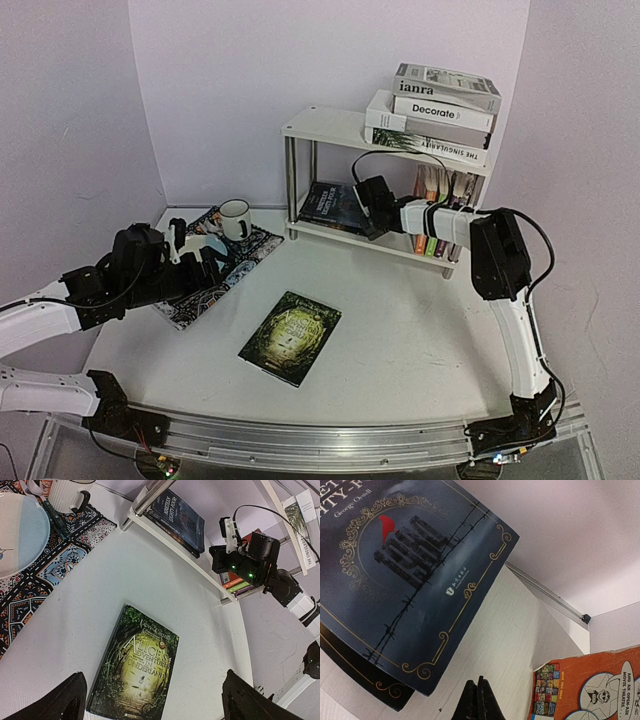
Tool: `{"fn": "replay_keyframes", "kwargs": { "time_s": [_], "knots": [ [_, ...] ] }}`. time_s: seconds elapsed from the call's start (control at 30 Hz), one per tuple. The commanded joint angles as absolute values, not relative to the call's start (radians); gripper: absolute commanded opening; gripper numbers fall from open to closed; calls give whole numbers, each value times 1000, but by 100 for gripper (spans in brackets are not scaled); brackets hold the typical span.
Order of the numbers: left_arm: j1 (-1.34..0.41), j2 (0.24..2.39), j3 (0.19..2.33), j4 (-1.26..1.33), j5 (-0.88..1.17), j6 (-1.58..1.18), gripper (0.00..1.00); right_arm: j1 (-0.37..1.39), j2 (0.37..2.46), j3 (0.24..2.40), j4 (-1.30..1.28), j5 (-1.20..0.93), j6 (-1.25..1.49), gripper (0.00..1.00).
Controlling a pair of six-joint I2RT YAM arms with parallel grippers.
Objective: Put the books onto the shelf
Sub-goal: Adjust the book at the book pile on the shelf.
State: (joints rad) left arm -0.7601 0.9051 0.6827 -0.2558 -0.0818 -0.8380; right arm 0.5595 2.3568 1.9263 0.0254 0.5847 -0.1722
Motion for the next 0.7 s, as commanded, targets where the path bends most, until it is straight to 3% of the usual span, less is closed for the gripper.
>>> {"fn": "replay_keyframes", "kwargs": {
  "time_s": [0.0,0.67],
  "knots": [
    [-758,907,695,-253,-86,-836,95,556,2366,1955,5,585,-171,0],
    [-758,910,692,-253,-85,-835,95,555,2270,1844,73,413,-147,0]
  ]
}}
